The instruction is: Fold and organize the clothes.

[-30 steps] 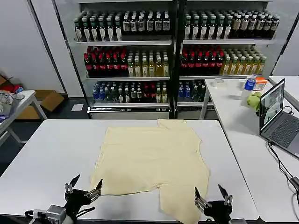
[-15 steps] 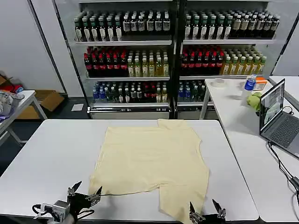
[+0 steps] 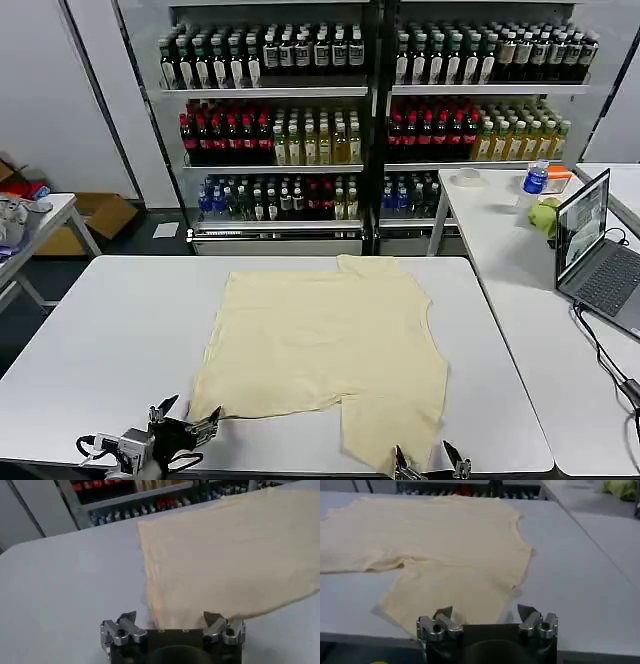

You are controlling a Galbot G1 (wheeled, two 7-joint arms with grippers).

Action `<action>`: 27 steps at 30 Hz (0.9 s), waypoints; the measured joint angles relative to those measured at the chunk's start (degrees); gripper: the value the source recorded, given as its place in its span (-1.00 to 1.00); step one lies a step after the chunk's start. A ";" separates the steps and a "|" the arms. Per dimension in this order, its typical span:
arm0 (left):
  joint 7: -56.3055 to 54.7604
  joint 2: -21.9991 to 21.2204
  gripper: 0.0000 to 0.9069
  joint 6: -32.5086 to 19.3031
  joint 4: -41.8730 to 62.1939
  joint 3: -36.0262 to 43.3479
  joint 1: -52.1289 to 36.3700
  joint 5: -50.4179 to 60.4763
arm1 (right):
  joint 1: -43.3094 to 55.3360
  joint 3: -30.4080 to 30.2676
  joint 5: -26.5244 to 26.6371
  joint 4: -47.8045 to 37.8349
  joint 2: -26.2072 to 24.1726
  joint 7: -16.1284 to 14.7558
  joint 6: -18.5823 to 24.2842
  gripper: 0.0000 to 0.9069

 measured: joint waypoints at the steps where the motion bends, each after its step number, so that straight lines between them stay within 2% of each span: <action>1: 0.01 0.03 -0.98 0.01 0.01 -0.01 0.01 -0.10 | 0.08 -0.11 0.33 -0.11 0.05 0.14 0.02 -0.33; 2: 0.09 0.07 -0.98 0.02 0.01 0.00 0.06 -0.23 | 0.17 -0.22 0.61 -0.22 0.10 0.28 0.07 -0.58; 3: 0.19 0.09 -0.98 0.02 -0.01 0.00 0.15 -0.27 | 0.28 -0.35 0.86 -0.35 0.15 0.47 0.10 -0.98; 13: 0.32 -0.11 -0.98 0.09 0.05 -0.05 0.80 0.03 | 0.45 -0.80 2.16 -0.70 0.06 1.25 0.15 -1.00; 27: 0.37 -1.27 -0.96 0.29 -0.60 -0.32 1.73 -0.05 | -0.54 -0.36 2.65 0.72 -0.59 0.38 1.12 -1.00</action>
